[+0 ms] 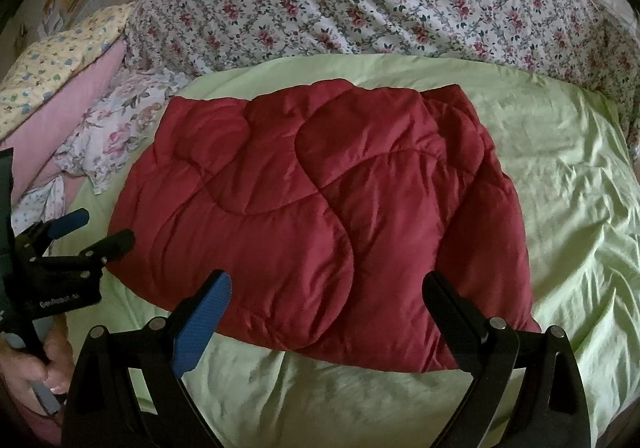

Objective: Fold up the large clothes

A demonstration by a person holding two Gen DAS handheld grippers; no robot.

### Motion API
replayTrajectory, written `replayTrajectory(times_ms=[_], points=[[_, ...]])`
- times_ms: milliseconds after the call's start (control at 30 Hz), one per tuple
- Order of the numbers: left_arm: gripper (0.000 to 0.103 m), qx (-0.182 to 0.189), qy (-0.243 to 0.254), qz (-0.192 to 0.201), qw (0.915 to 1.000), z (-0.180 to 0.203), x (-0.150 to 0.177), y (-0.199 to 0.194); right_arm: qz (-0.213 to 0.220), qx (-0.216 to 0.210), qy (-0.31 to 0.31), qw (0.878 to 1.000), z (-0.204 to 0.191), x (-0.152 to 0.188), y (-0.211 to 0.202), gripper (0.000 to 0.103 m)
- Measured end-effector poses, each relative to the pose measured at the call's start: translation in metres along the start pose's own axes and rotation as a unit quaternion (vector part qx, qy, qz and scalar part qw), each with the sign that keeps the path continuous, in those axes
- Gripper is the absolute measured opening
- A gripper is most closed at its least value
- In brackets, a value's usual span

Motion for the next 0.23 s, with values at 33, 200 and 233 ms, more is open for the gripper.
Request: replayTrajectory(times_ms=[33,200,233], points=[[0.103,0.002,-0.001,0.0,1.0,0.0,-0.0005,0.0003,-0.001,0.0,0.001,1.0,0.0008,0.0001,0.0005,0.097],[0.103,0.013,0.003,0.004,0.9999,0.0051,-0.0017,-0.0003,-0.007,-0.004,0.007,1.0,0.0059,0.0009,0.0052,0.097],[0.103,0.018,0.004,0.004,0.9998,0.0066,-0.0016,-0.0005,-0.007,-0.005,0.009,1.0,0.0065,0.0013,0.006,0.097]])
Point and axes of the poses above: each gripper's, at about its wrist camera, not at the fingertips, and y roughly the way its jaws point, z to its right, x to its underside, the point moved 9 cm from there along y, roughly the way its jaws point, and after that the axes turned 9 degrees about -z, right-handed, at the moved point
